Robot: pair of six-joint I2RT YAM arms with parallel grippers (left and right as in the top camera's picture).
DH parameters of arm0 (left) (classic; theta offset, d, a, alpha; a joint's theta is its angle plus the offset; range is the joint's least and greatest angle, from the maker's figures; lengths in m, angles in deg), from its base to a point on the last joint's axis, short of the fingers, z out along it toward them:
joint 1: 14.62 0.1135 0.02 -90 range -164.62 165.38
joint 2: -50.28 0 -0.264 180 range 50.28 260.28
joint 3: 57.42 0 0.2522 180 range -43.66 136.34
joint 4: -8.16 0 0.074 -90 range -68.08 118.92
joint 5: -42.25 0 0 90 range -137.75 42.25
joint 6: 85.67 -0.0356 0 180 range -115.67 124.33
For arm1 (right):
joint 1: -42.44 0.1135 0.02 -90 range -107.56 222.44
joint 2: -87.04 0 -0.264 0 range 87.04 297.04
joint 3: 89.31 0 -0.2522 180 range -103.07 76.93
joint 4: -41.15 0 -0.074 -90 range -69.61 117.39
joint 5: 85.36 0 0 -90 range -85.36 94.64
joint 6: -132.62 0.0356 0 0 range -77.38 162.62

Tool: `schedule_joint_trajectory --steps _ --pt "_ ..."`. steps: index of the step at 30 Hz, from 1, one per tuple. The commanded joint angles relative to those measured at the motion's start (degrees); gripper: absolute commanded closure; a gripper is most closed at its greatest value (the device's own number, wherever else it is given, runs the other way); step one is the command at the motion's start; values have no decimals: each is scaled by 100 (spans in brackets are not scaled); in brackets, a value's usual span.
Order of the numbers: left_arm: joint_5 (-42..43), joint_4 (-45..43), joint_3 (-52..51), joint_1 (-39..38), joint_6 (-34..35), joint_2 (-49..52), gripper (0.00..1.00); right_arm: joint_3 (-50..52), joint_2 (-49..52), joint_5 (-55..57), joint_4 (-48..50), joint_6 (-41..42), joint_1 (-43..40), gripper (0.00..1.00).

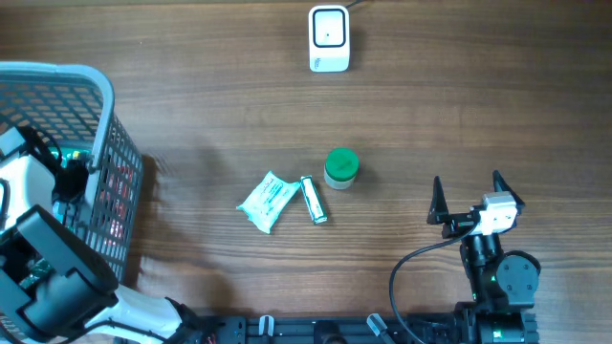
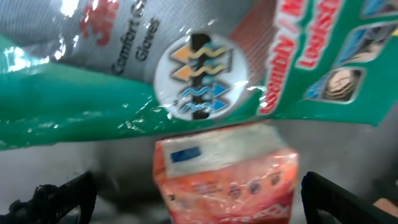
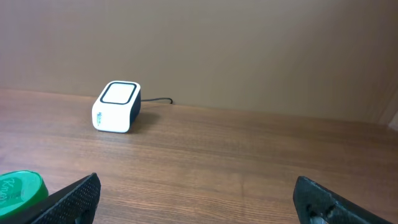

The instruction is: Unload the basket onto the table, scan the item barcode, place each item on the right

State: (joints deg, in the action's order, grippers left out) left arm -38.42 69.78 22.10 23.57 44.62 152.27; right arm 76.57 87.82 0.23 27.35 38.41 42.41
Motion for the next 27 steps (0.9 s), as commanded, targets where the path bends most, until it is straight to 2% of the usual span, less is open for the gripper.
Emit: schedule_joint_trajectory --steps 1,3,4,5,9,12,16,21,24,27 --pt "70 -149 -201 -11 68 46 29 7 -35 55 15 -31 24 0" --pt "70 -188 -201 -9 68 44 58 7 -35 57 15 -33 24 0" --pt "70 -195 -199 -7 68 44 69 7 -35 57 15 -31 24 0" --pt "70 -188 -199 -7 68 42 73 7 -35 57 15 -31 24 0" --pt "70 -157 -157 -7 66 -85 76 7 -35 55 15 -31 24 0" --pt "66 142 243 -4 63 -389 76 7 -35 57 15 -31 24 1" --pt "-92 896 1366 -4 63 -1102 74 7 -35 57 15 -31 24 0" --pt "-1067 1937 2754 -7 63 -2229 69 7 -35 55 15 -31 24 0" --pt "-850 2079 2802 -13 70 -2870 69 7 -35 57 15 -31 24 0" --pt "-264 2361 2802 -50 70 -3493 69 7 -35 57 15 -33 24 0"
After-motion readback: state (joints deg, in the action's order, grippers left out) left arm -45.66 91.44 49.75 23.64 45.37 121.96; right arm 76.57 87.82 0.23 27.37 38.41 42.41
